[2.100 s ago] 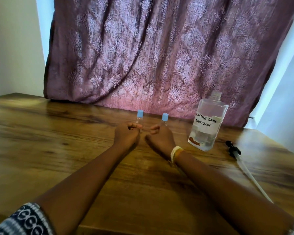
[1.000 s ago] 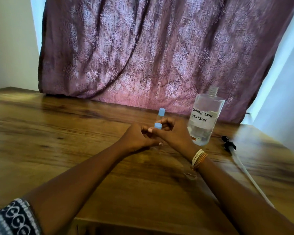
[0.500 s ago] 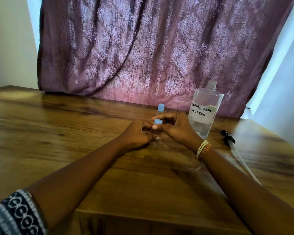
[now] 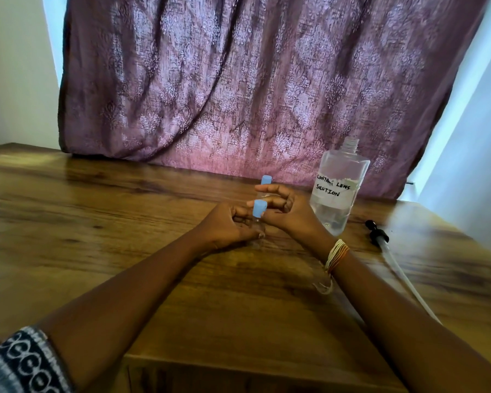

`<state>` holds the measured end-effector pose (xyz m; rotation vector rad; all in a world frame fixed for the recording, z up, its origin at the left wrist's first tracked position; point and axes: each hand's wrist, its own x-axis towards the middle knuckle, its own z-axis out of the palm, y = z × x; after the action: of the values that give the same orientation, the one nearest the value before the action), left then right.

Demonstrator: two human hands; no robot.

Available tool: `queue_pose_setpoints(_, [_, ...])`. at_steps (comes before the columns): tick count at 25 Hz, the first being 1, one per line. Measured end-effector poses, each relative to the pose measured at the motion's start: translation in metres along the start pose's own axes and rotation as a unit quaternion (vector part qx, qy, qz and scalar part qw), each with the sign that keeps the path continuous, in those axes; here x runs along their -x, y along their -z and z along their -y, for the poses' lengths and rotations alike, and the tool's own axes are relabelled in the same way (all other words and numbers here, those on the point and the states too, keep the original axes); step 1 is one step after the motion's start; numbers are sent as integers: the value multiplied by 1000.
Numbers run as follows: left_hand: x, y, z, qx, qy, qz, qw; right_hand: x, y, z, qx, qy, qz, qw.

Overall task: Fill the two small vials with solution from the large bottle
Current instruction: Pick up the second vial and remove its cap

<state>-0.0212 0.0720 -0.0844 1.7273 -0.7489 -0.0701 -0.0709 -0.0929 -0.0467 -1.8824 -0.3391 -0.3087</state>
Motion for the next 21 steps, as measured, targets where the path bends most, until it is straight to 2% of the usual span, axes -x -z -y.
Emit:
queue_pose_setpoints(2, [0,0,1,4,4,0,1000,0,0,0,-2,0,38,999])
queue_pose_setpoints(6, [1,0,1,29,24,-4,999,-1,1,-3,27,-1,-17,999])
queue_pose_setpoints(9, [1,0,-1,34,32,-8,999,-1,6,-3,2,11,45,999])
queue_pose_setpoints(11, [1,0,-1,36,32,-1,999,-2,4,-3,11,13,56,998])
queue_pose_setpoints(16, [1,1,-2,29,39,-6,999,-4,2,-8,3,4,-24,1000])
queue_pose_setpoints(21, [-1,0,0,28,50,-10,998,-12,10,-14,-113,-45,-110,986])
